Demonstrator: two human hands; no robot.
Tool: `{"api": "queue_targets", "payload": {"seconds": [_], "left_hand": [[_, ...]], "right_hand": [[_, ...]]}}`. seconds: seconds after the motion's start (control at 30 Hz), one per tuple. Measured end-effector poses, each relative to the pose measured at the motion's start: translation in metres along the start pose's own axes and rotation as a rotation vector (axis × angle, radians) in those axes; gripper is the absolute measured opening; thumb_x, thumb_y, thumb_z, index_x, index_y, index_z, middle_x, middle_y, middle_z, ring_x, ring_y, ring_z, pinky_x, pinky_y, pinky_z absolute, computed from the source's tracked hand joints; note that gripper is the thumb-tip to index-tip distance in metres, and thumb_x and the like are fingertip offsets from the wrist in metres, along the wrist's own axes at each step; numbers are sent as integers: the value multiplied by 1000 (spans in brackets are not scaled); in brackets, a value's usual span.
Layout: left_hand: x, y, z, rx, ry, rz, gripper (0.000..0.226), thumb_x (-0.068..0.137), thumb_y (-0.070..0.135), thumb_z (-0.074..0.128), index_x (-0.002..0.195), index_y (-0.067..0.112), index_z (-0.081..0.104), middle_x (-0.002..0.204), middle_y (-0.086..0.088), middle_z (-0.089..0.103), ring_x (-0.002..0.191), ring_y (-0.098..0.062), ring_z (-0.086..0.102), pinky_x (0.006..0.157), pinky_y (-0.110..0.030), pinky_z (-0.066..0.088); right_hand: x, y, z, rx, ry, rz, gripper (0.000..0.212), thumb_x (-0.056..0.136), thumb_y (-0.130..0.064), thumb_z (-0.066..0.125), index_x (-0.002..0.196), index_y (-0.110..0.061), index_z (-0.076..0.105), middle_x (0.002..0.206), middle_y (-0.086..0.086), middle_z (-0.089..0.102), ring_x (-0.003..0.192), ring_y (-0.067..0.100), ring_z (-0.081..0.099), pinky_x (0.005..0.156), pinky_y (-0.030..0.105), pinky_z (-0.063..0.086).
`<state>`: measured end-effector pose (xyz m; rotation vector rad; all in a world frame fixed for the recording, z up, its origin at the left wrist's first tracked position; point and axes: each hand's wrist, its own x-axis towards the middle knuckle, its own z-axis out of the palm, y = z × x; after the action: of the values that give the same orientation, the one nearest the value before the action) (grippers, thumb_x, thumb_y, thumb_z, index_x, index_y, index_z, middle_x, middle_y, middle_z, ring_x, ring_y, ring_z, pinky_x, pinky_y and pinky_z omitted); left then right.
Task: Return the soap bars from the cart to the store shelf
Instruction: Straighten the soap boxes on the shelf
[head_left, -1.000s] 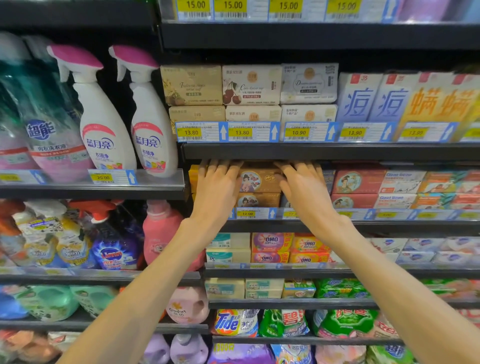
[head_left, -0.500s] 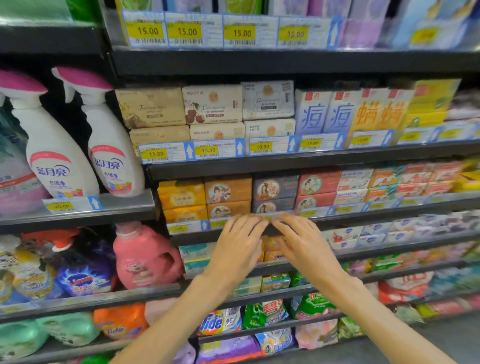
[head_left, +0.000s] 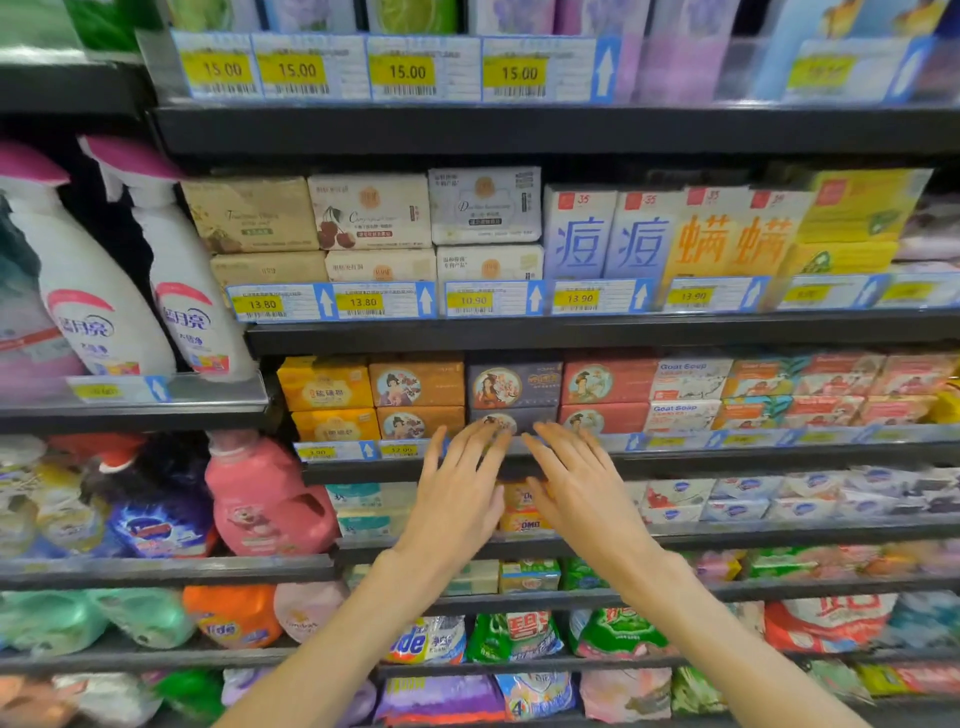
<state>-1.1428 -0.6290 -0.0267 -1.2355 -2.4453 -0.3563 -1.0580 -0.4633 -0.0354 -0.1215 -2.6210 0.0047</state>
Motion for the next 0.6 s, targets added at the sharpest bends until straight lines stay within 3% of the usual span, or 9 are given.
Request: {"api": "queue_targets", "payload": {"seconds": [0.6], "left_hand": [[2,10,7,12,-22,-113,61,95,30,49,152,23,32,154,2,40,144,-16,35,120,-50,20]], "right_hand": [[5,5,5,25,-30,-46,60,87,-29,65,142,-12,47,148,6,49,141,20,41,120,44,28]]}}
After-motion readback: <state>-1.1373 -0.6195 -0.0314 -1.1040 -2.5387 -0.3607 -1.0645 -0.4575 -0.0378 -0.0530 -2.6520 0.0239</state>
